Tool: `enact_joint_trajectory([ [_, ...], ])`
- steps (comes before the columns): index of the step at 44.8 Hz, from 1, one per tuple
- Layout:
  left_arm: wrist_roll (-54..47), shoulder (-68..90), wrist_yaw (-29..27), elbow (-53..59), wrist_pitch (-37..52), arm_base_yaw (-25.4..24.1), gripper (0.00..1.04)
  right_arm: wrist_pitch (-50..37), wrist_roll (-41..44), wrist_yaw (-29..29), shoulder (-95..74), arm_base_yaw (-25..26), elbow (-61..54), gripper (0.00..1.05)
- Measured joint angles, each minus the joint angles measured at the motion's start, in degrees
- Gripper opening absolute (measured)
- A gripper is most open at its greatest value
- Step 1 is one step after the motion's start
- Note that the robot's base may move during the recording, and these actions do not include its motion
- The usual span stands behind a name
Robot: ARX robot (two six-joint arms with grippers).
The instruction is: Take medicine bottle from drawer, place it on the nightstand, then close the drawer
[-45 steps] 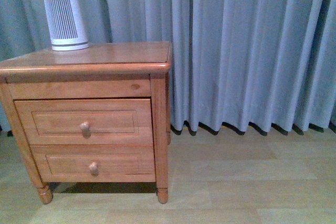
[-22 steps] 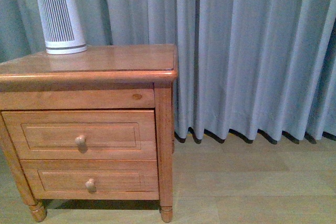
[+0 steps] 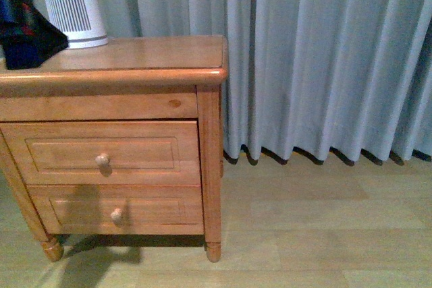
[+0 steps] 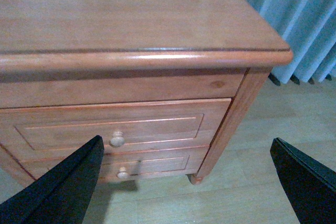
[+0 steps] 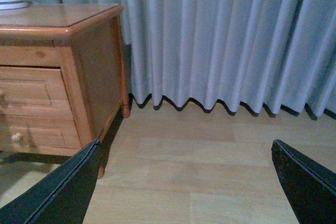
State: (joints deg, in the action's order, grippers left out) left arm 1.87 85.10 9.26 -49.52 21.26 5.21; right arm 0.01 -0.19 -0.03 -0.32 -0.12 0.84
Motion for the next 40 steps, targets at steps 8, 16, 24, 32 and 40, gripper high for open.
enact_joint_trajectory([
  [8,0.37,15.39,-1.77,-5.44,5.07,0.26,0.98,0.0,0.0,0.0,0.0,0.0,0.0,0.98],
  [16,1.73,24.39,-1.9,-9.92,8.15,0.37,0.98,0.0,0.0,0.0,0.0,0.0,0.0,0.98],
  [24,2.73,31.08,-2.4,-14.95,9.22,0.52,0.98,0.0,0.0,0.0,0.0,0.0,0.0,0.98],
  [32,3.15,36.46,-2.75,-18.53,9.6,0.37,0.98,0.0,0.0,0.0,0.0,0.0,0.0,0.98],
  [40,3.06,41.0,-3.26,-20.35,10.27,-0.94,0.98,0.0,0.0,0.0,0.0,0.0,0.0,0.98],
])
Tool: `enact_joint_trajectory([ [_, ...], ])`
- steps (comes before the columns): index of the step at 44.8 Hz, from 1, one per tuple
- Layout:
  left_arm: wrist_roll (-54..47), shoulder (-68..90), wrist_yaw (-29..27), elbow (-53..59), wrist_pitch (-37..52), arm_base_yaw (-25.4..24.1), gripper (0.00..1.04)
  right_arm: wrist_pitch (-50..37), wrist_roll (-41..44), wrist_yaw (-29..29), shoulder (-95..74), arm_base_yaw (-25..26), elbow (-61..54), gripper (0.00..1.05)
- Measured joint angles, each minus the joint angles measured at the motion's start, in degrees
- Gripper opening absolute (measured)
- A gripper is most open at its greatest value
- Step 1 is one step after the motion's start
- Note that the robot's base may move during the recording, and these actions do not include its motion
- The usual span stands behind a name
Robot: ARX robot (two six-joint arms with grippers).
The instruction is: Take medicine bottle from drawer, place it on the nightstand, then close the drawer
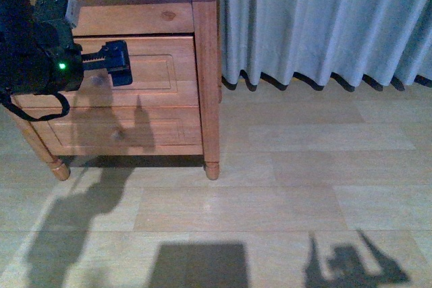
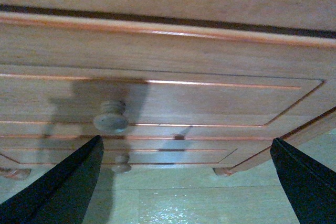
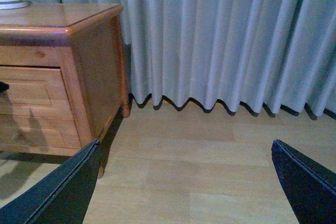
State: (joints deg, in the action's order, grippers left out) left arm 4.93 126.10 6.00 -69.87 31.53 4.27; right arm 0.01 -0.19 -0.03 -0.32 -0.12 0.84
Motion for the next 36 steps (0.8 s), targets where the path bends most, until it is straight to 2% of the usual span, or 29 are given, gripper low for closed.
enact_joint_trajectory([
  [10,-1.11,3.08,0.24,-1.27,0.44,-1.88,0.98,0.0,0.0,0.0,0.0,0.0,0.0,0.98],
  [36,-4.7,7.96,2.78,-7.91,0.96,-2.36,0.98,0.0,0.0,0.0,0.0,0.0,0.0,0.98],
])
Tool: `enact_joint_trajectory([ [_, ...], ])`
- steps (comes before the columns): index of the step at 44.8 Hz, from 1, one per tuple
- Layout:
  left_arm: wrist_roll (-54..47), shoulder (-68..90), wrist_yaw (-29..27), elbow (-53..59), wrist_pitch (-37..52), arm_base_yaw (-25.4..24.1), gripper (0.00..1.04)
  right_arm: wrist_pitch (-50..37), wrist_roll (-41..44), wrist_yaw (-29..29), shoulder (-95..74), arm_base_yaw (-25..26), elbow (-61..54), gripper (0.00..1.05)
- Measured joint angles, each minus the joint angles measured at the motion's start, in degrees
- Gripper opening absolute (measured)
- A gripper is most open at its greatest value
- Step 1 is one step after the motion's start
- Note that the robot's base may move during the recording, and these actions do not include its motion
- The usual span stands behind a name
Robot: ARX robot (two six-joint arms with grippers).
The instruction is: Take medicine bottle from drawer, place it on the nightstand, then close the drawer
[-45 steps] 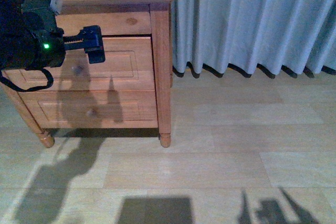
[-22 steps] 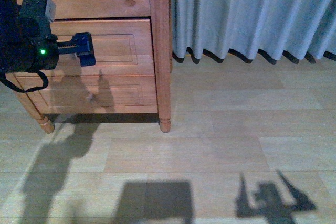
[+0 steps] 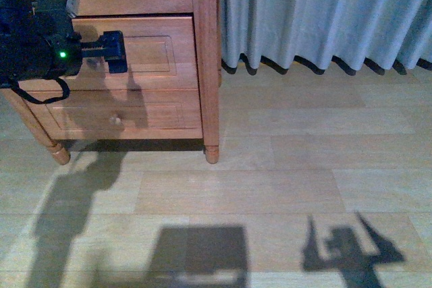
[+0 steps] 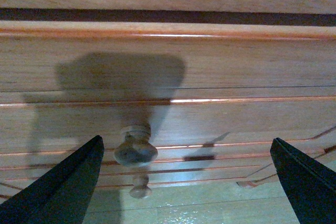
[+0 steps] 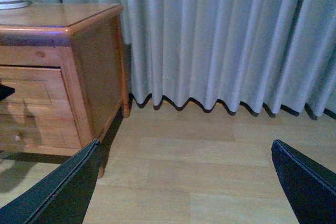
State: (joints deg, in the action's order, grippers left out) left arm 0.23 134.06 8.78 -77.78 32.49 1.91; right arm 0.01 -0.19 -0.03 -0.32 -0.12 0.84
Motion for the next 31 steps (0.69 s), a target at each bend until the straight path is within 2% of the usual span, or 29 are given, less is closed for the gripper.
enact_joint_trajectory([
  [31,0.0,3.19,0.0,-1.22,0.68,-1.68,0.98,0.0,0.0,0.0,0.0,0.0,0.0,0.98],
])
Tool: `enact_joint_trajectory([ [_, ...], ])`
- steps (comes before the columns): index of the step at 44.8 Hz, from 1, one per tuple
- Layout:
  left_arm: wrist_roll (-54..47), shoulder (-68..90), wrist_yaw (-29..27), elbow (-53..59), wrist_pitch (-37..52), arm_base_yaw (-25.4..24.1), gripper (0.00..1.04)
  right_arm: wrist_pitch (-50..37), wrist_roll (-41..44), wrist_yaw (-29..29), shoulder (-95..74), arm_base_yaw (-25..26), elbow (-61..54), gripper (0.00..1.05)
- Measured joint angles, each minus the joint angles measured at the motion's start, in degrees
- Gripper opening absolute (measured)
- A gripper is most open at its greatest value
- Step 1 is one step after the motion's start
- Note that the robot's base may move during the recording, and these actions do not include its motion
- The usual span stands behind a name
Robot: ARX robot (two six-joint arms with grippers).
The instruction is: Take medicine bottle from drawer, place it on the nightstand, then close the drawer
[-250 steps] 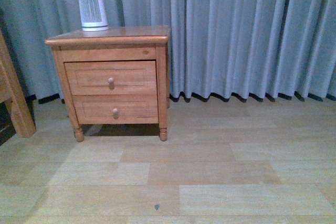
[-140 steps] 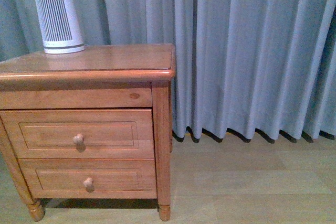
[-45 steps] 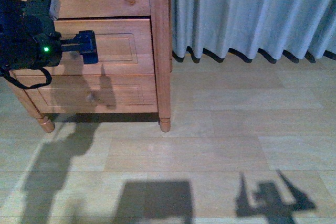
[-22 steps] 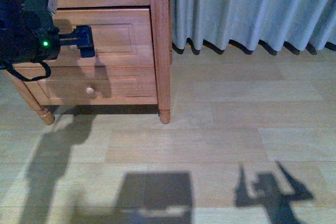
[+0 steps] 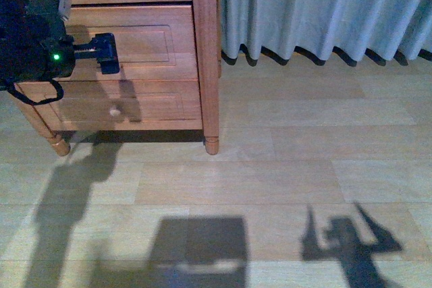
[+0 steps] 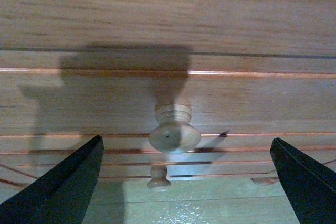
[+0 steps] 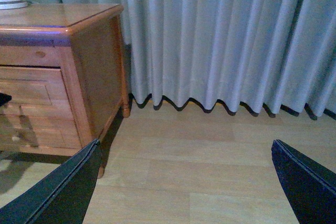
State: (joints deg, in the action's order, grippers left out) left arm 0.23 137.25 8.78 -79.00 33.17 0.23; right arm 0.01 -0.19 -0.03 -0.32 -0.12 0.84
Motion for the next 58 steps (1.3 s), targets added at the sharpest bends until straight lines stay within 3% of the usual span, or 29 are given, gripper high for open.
enact_joint_trajectory([
  [28,0.11,0.92,0.04,-2.01,0.22,-0.48,0.98,0.0,0.0,0.0,0.0,0.0,0.0,0.98],
  [47,-0.11,1.86,-0.2,-2.38,0.24,-0.37,0.28,0.0,0.0,0.0,0.0,0.0,0.0,0.98],
  [58,-0.07,1.86,-0.46,-2.38,0.28,-0.28,0.25,0.0,0.0,0.0,0.0,0.0,0.0,0.98],
])
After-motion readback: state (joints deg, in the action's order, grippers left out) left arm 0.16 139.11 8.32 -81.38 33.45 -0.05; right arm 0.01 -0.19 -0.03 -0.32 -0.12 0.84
